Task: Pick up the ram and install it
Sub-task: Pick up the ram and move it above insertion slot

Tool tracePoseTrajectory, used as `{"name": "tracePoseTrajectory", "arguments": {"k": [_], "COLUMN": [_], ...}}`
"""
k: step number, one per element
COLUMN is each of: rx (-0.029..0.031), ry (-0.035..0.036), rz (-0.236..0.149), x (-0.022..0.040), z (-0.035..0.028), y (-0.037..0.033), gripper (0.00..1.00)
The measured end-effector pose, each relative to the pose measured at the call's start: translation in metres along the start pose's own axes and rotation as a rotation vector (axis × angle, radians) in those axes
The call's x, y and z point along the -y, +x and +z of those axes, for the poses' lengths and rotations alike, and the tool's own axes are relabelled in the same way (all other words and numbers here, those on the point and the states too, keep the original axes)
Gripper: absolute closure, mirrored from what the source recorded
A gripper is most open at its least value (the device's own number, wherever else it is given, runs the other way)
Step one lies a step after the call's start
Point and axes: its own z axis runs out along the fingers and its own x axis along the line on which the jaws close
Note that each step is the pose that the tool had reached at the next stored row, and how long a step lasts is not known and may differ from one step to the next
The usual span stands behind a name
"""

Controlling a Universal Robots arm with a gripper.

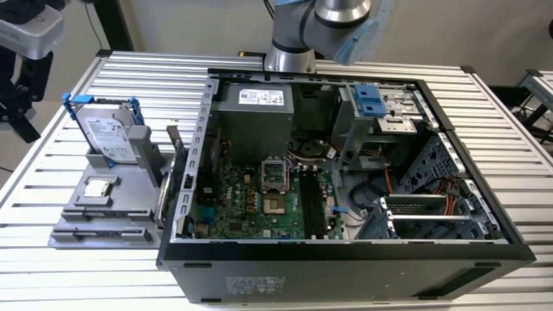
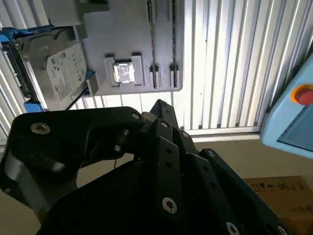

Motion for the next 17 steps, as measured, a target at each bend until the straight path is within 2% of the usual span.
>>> {"name": "tracePoseTrajectory", "arguments": {"k": [5, 8, 10, 15, 17], "rx": [-0.0053, -0.0058, -0.0050, -0.0002, -0.0001], "ry": [0.0009, 0.0039, 0.0088, 0.0266, 0.0276], "rz": [-0.090, -0.141, -0.172, -0.242, -0.273], "x": [0.0000, 0.0000, -0.0001, 0.0000, 0.0000], "z": [0.0000, 0.0000, -0.0001, 0.0000, 0.0001], "y": [0.0000, 0.0000, 0.0000, 0.0000, -0.0001], "gripper": [1.00, 1.00, 1.00, 1.00, 1.00]}}
